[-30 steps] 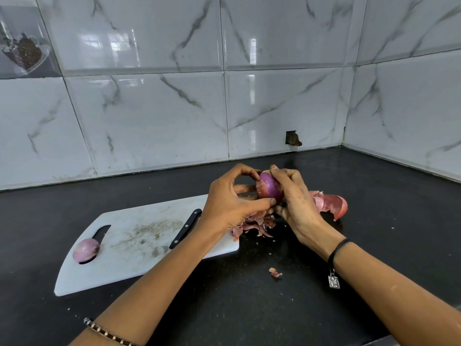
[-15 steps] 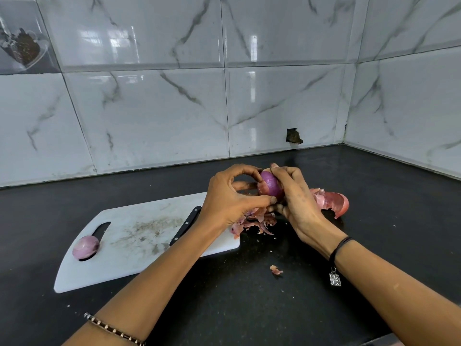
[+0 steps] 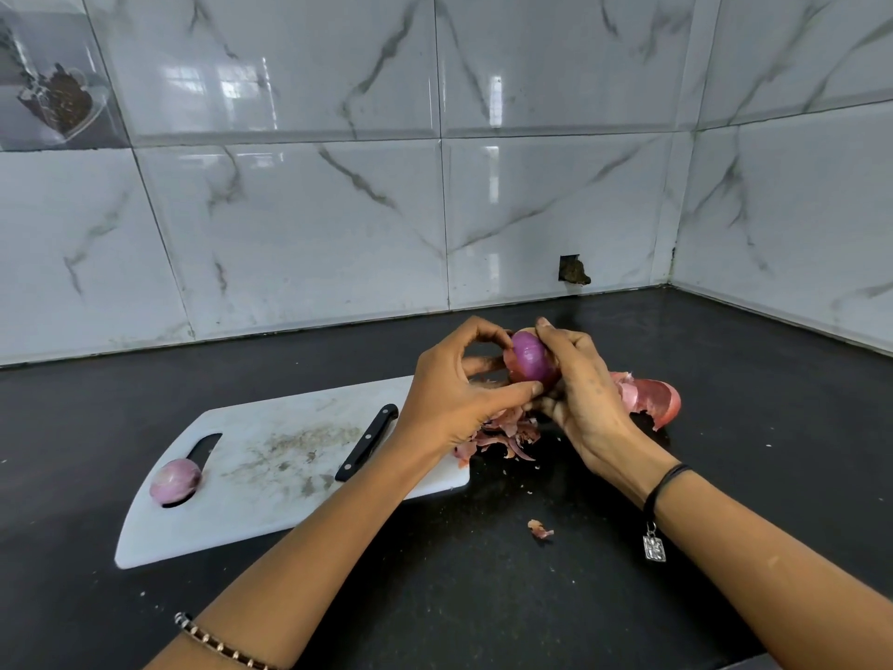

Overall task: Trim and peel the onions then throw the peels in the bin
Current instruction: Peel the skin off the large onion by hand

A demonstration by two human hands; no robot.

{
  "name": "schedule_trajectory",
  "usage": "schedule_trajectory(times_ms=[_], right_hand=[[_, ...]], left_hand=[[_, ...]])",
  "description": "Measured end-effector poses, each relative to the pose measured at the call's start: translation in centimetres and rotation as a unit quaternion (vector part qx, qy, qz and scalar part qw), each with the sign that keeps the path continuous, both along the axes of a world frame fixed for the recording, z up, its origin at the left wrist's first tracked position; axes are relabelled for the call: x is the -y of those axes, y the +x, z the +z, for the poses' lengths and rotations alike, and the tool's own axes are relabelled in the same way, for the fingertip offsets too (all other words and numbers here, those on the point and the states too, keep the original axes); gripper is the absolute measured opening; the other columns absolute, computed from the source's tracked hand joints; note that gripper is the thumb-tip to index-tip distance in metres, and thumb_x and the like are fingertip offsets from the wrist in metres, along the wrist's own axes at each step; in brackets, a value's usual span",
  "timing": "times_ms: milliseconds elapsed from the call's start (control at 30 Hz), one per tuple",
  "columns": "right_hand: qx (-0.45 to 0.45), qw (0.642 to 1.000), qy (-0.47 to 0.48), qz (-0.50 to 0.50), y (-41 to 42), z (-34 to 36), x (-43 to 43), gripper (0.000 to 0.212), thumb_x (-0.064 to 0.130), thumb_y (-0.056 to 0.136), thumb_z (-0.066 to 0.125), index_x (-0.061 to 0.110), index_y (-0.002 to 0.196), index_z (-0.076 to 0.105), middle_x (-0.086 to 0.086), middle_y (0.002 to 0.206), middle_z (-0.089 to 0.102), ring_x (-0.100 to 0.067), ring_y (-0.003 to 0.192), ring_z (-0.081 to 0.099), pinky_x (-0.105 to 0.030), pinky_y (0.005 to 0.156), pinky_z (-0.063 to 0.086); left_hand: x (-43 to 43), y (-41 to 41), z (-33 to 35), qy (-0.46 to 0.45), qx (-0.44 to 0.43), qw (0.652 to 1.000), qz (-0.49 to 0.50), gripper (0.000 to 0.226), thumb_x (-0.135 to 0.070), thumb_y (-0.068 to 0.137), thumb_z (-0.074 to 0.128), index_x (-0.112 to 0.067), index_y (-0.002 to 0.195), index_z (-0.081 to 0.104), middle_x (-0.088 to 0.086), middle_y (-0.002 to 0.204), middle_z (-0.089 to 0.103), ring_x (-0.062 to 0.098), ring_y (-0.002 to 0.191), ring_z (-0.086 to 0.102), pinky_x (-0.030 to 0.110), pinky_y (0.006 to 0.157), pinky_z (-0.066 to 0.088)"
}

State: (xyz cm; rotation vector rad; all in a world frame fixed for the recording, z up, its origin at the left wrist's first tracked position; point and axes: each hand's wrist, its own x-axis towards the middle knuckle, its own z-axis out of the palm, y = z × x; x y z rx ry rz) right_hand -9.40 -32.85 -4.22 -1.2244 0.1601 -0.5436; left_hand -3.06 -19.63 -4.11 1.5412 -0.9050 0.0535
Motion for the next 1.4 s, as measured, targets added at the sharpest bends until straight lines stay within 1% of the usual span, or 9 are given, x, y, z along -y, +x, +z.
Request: schedule_trajectory(times_ms=[100, 233, 433, 600, 933, 1033, 1133, 1267, 1400], right_hand=[[0.005, 1.000, 0.012, 0.005, -0.1, 0.2, 0.0, 0.034, 0.040, 0.100, 0.059, 0.014, 0.119, 0.050, -0.014, 0.101, 0.072, -0.016, 0.068, 0.073, -0.028, 0.054, 0.059], [-0.003, 1.000, 0.010, 0.007, -0.3, 0.2, 0.1, 0.044, 0.046, 0.099, 0.057, 0.010, 0.123, 0.049, -0.017, 0.109, 0.066, -0.021, 0.064, 0.072, -0.027, 0.053, 0.060], [-0.006, 0.999, 0.020, 0.047, -0.4, 0.6, 0.1, 0.049, 0.044, 0.094, 0.065, 0.012, 0.126, 0.048, -0.021, 0.107, 0.069, -0.030, 0.061, 0.070, -0.024, 0.049, 0.056], [-0.050, 0.998, -0.020, 0.015, -0.2, 0.3, 0.5, 0.054, 0.048, 0.087, 0.072, 0.006, 0.121, 0.066, -0.012, 0.087, 0.067, -0.017, 0.057, 0.058, -0.019, 0.039, 0.040], [-0.030, 0.997, 0.077, -0.008, -0.3, 0.7, 0.8, 0.039, 0.042, 0.089, 0.072, 0.009, 0.107, 0.065, -0.015, 0.092, 0.067, -0.016, 0.059, 0.058, -0.020, 0.050, 0.050], [-0.027, 0.996, 0.086, -0.009, -0.3, 0.7, 0.8, 0.039, 0.042, 0.090, 0.072, 0.007, 0.107, 0.065, -0.016, 0.089, 0.067, -0.016, 0.059, 0.056, -0.019, 0.047, 0.048], [-0.025, 0.995, 0.092, -0.012, -0.2, 0.7, 0.9, 0.040, 0.043, 0.089, 0.072, 0.006, 0.105, 0.065, -0.017, 0.089, 0.063, -0.017, 0.060, 0.056, -0.019, 0.045, 0.047], [-0.033, 0.997, 0.075, 0.003, -0.2, 0.6, 0.8, 0.040, 0.044, 0.090, 0.071, 0.007, 0.105, 0.068, -0.016, 0.090, 0.064, -0.018, 0.061, 0.060, -0.021, 0.051, 0.053], [-0.037, 0.997, 0.059, 0.032, -0.2, 0.5, 0.4, 0.042, 0.045, 0.094, 0.065, 0.005, 0.105, 0.069, -0.012, 0.079, 0.065, -0.015, 0.060, 0.060, -0.023, 0.051, 0.052]], left_hand=[[-0.1, 0.1, 0.0, -0.011, 0.017, 1.000, 0.005, 0.043, -0.012, 0.069, 0.094, -0.014, 0.105, 0.070, -0.006, 0.112, 0.073, 0.007, 0.099, 0.074, 0.024, 0.076, 0.061], [-0.1, 1.0, -0.1, -0.016, 0.049, 0.998, 0.035, 0.024, -0.015, 0.072, 0.091, -0.010, 0.091, 0.078, -0.007, 0.114, 0.071, 0.007, 0.096, 0.073, 0.019, 0.082, 0.056], [-0.2, 1.5, -0.3, -0.041, 0.018, 0.999, 0.030, 0.019, -0.016, 0.077, 0.085, -0.010, 0.094, 0.078, -0.004, 0.108, 0.073, 0.014, 0.100, 0.073, 0.048, 0.089, 0.061], [-0.3, 1.7, -0.2, -0.036, 0.005, 0.999, 0.030, 0.017, -0.021, 0.079, 0.083, -0.017, 0.094, 0.076, -0.006, 0.107, 0.075, 0.011, 0.102, 0.071, 0.054, 0.088, 0.060], [-0.6, 1.4, 0.2, -0.018, 0.025, 0.999, 0.017, 0.017, -0.033, 0.078, 0.078, -0.024, 0.092, 0.074, -0.006, 0.102, 0.076, 0.006, 0.098, 0.069, 0.037, 0.082, 0.058], [-0.6, 1.2, 0.4, -0.001, 0.052, 0.998, 0.017, 0.013, -0.031, 0.087, 0.074, -0.019, 0.091, 0.076, -0.004, 0.096, 0.077, 0.008, 0.098, 0.070, 0.032, 0.089, 0.054], [-0.6, 0.3, 0.6, 0.023, 0.014, 0.999, 0.022, 0.044, -0.051, 0.095, 0.056, -0.015, 0.082, 0.077, -0.003, 0.085, 0.077, 0.008, 0.093, 0.072, 0.032, 0.087, 0.053], [-0.5, 0.2, 0.4, 0.035, 0.058, 0.996, 0.065, 0.027, -0.052, 0.090, 0.068, -0.029, 0.104, 0.072, -0.013, 0.097, 0.073, 0.004, 0.090, 0.068, 0.030, 0.081, 0.056], [-0.2, 0.5, 0.3, 0.059, 0.128, 0.988, 0.064, 0.051, -0.048, 0.073, 0.086, -0.034, 0.119, 0.069, -0.020, 0.119, 0.062, 0.000, 0.107, 0.062, 0.026, 0.087, 0.055]])
